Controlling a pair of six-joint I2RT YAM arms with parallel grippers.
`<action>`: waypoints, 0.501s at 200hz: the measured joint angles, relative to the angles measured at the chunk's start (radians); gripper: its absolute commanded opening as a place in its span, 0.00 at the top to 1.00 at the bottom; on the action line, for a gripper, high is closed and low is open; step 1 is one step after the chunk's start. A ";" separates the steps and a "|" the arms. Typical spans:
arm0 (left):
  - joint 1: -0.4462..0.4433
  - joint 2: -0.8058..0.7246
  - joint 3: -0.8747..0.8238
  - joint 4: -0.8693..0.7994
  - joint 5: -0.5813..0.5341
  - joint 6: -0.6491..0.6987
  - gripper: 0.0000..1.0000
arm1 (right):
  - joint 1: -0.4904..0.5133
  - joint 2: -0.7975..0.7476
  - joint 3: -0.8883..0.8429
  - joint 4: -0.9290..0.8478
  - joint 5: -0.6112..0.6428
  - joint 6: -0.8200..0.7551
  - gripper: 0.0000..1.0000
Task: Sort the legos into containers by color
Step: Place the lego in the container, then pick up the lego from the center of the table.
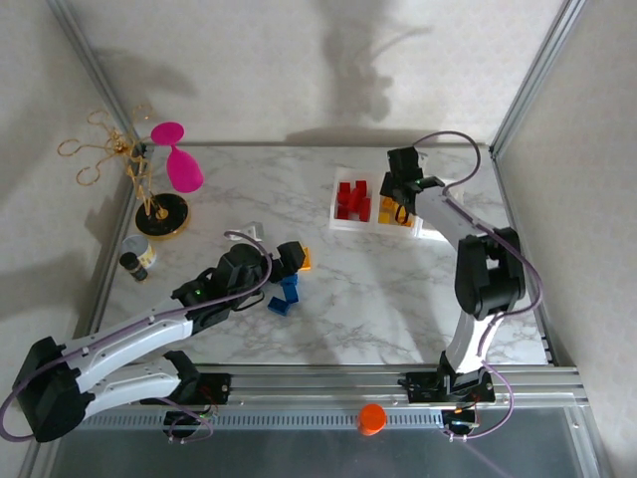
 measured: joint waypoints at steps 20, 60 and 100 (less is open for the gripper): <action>0.000 -0.046 -0.004 -0.003 -0.001 0.000 0.00 | 0.064 -0.091 -0.061 0.005 -0.014 0.009 0.31; 0.000 -0.153 -0.052 -0.043 -0.029 -0.010 0.00 | 0.227 -0.201 -0.171 0.003 -0.022 0.053 0.26; 0.000 -0.258 -0.114 -0.116 -0.072 -0.039 0.00 | 0.387 -0.209 -0.245 0.003 -0.026 0.132 0.22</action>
